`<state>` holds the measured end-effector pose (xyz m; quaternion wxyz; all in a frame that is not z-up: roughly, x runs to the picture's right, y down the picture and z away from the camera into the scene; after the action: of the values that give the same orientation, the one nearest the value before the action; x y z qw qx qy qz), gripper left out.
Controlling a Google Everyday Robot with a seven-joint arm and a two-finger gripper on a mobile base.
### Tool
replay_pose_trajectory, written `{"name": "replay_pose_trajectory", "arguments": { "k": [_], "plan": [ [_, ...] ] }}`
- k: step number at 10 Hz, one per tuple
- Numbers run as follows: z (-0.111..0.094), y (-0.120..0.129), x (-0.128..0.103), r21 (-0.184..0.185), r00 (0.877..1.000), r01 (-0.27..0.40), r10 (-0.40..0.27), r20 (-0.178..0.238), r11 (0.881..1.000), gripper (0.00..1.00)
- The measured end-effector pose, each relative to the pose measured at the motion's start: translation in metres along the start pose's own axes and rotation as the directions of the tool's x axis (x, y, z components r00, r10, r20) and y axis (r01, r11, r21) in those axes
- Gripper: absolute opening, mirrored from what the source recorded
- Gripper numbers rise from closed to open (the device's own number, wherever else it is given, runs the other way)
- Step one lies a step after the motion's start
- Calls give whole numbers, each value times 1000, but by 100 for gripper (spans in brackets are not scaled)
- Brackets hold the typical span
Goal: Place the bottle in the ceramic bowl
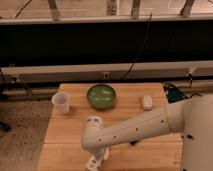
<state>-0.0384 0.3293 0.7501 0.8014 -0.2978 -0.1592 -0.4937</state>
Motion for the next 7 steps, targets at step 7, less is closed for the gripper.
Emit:
{"name": "replay_pose_trajectory", "arguments": {
  "k": [7],
  "plan": [
    [-5, 1, 2, 3, 1000, 0, 0, 0, 1000, 4]
  ]
}}
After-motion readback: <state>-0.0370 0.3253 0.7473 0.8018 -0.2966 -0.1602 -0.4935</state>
